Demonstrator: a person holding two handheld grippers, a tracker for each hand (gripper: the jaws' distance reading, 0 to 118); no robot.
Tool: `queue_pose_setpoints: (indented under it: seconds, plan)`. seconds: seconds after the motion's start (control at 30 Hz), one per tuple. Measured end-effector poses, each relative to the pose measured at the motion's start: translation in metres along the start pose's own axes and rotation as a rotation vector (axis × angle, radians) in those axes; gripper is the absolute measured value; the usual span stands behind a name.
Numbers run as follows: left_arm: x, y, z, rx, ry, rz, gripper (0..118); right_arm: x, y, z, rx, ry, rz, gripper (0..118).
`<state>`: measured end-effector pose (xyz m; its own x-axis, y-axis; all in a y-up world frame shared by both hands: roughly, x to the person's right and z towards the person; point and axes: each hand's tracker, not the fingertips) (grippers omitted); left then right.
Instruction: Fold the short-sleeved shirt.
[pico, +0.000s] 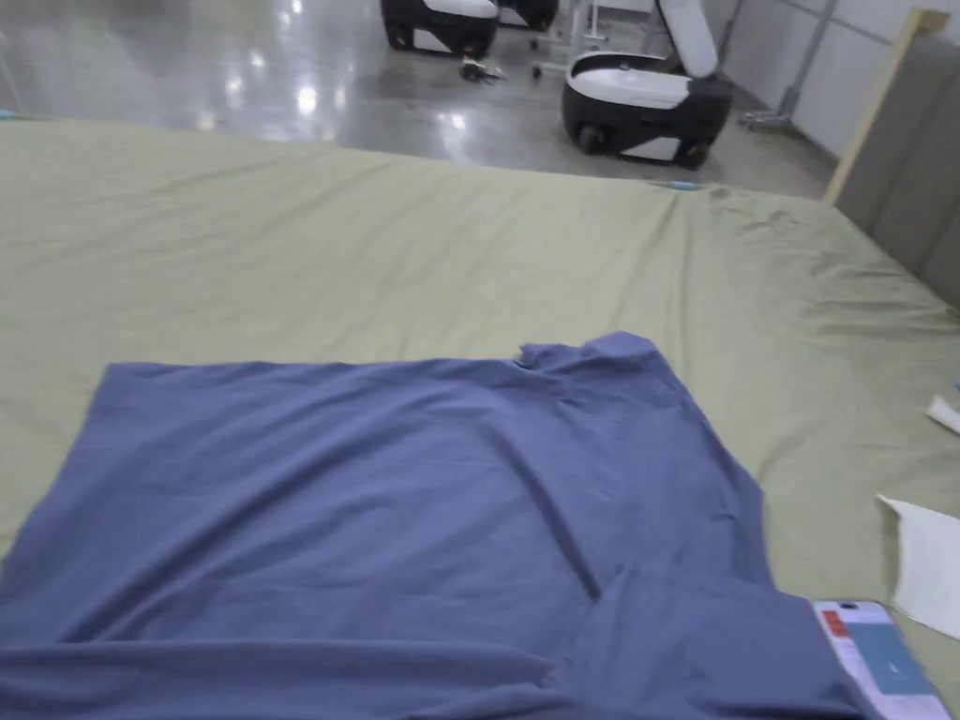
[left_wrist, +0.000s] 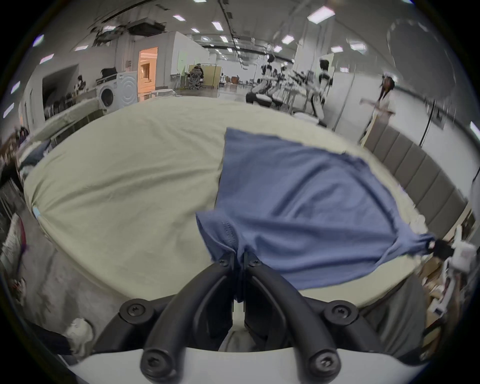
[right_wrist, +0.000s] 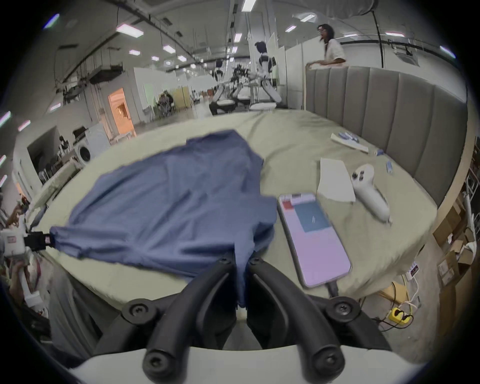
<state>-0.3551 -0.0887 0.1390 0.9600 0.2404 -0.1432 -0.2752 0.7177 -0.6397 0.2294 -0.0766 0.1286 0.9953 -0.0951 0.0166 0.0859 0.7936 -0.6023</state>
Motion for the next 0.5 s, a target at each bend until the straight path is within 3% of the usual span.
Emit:
queue_pose_setpoints:
  seconds: [0.1,0.2,0.5]
  plan:
    - [-0.005,0.035,0.008,0.07,-0.084,0.057,4,0.001,0.033,-0.003,0.076,0.03,-0.034,6]
    - [-0.017,0.074,-0.011,0.099,-0.174,0.141,4,-0.004,0.072,-0.028,0.099,0.037,-0.004,6]
    - [-0.01,0.168,-0.133,-0.037,-0.111,0.118,4,-0.018,0.169,-0.166,-0.018,0.057,0.01,6]
